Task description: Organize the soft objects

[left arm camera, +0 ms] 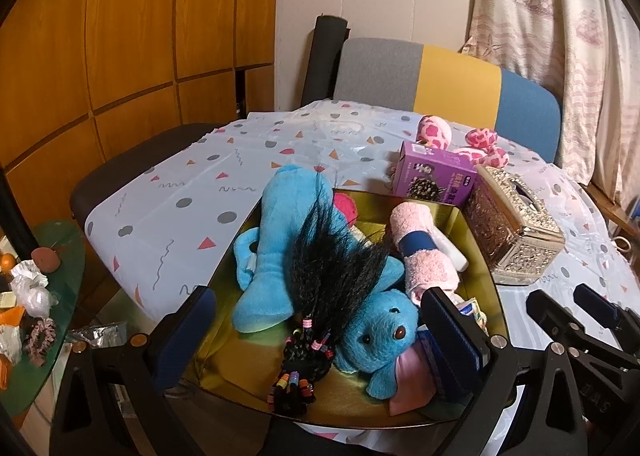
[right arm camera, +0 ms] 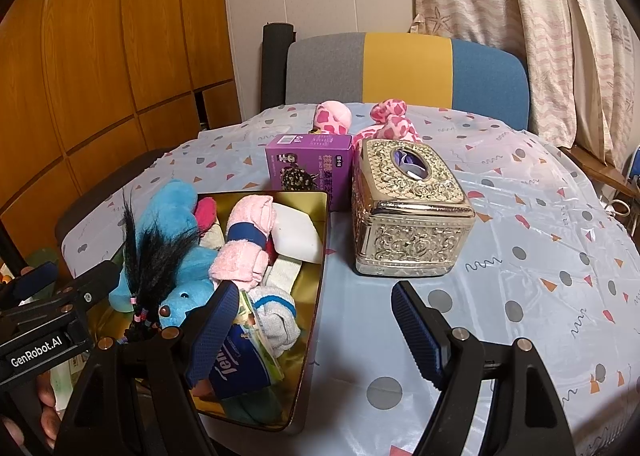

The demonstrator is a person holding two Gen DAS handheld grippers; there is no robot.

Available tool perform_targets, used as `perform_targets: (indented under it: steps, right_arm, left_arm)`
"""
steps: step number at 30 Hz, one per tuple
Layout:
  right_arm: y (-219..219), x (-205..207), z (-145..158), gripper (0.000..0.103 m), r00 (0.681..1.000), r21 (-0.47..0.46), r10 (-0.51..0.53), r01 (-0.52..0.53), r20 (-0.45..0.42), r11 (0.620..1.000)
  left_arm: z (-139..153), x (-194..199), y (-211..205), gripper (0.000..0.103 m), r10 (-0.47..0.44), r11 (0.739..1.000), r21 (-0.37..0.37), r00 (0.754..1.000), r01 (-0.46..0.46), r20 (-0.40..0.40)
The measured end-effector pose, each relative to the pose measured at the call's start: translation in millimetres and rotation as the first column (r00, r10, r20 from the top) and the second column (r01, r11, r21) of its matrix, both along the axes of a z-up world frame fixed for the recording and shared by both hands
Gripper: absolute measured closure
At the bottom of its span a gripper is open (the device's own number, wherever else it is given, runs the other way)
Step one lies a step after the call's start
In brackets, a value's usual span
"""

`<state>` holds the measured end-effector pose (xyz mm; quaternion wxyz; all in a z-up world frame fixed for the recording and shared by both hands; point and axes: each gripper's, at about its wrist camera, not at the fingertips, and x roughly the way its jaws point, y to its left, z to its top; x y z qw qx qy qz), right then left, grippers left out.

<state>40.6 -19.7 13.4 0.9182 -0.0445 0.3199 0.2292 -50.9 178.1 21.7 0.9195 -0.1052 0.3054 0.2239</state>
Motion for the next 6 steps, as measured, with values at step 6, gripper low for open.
perform_targets:
  steps: [6]
  right_arm:
    - [-3.3,4.5,-4.0,0.023,1.0,0.004,-0.012,0.012,-0.014,1.0]
  left_arm:
    - [1.7,-0.6,-1.6,0.0,-0.023,1.0,0.009,0.999,0.023,0.025]
